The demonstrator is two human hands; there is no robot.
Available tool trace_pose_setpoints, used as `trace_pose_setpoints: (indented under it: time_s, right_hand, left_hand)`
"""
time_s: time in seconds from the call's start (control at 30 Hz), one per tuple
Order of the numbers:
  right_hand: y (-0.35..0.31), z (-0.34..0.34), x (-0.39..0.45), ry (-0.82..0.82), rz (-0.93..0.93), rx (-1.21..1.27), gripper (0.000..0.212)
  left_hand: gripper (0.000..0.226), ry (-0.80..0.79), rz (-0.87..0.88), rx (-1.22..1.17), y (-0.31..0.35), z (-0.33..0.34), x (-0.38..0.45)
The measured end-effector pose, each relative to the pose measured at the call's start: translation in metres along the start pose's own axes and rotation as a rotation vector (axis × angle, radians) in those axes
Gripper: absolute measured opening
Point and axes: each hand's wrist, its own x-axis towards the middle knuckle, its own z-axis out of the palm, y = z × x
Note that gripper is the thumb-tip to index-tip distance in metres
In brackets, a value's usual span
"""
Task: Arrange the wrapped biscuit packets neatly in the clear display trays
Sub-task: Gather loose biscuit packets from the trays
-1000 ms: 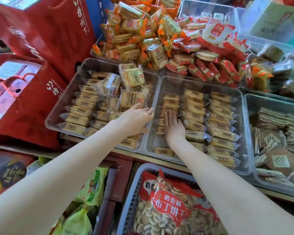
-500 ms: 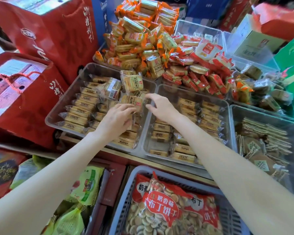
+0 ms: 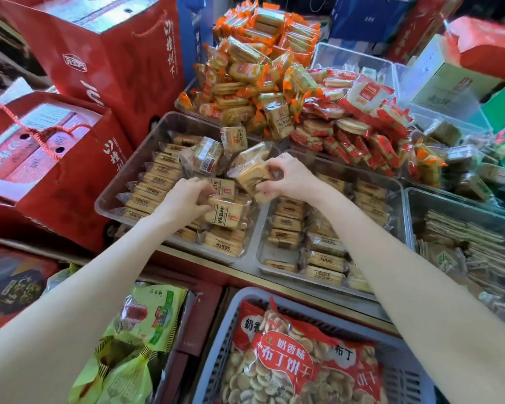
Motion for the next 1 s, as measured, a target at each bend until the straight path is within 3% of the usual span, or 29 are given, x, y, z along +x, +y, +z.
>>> trace_pose_setpoints:
  time_s: [0.1,0.27,0.4,0.63,0.83,1.0]
  right_hand:
    - [-0.01,-0.004,-0.018,-0.309,-0.066,-0.066,0.029]
    - [-0.008,0.007,-0.037,-0.154,-0.174,-0.068,0.034]
    - [0.025,0.002,-0.062,-0.233,-0.1,-0.012,0.053]
    - [0.053,-0.002,-0.069,-0.364,0.096,-0.025,0.072]
    - [0.053,-0.006,-0.06,-0.432,0.109,-0.284,0.066]
    - [0.048,0.031,-0.031,-0.473,0.097,-0.322,0.06]
  left_hand:
    - [0.027,0.08,0.062,-0.22,0.019,-0.013,0.005]
    - [0.026,0.064,0.149,-0.373,0.046,-0.018,0.005]
    - [0.025,-0.021,0.116,-0.398,0.055,0.002,0.002]
    - [0.052,-0.298,0.237,0.08,0.059,0.045,0.0]
    - [0.061,-0.394,0.377,0.354,0.054,0.048,0.006]
    - [0.065,-0.465,0.407,0.472,0.058,0.041,0.016]
